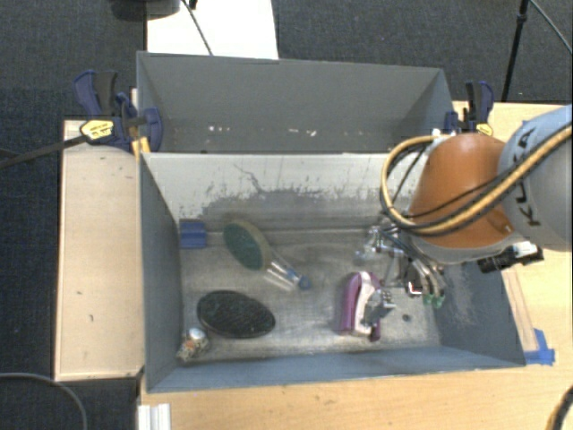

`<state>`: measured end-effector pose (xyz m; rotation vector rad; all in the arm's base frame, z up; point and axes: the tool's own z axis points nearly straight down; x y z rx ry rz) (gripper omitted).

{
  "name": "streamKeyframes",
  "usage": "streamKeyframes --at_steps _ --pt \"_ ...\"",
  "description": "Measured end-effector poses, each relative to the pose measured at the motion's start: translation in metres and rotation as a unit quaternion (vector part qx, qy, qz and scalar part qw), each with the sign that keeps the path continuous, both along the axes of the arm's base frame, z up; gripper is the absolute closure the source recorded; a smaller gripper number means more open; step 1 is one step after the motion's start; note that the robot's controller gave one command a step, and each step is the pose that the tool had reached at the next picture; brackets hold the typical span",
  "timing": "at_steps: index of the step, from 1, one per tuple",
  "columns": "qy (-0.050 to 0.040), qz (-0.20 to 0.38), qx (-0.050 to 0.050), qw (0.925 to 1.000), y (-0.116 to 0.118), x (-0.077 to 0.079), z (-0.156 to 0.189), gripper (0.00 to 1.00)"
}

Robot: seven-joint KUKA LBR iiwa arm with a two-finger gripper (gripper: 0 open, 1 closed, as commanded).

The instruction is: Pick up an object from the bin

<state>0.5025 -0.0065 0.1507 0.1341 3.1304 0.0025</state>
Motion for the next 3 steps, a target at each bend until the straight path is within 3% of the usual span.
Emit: streamKeyframes --at_steps 1,2,3 --pt "-0.0079 0.091 -0.001 0.9958 -0.028 -0.007 -0.054 0.00" --pt "-0.0003 0.055 0.000 0.9985 0.003 0.007 -0.007 0.00" --pt "-0.0034 0.098 -0.001 0.9952 -0.024 -0.019 -0.079 0.00"
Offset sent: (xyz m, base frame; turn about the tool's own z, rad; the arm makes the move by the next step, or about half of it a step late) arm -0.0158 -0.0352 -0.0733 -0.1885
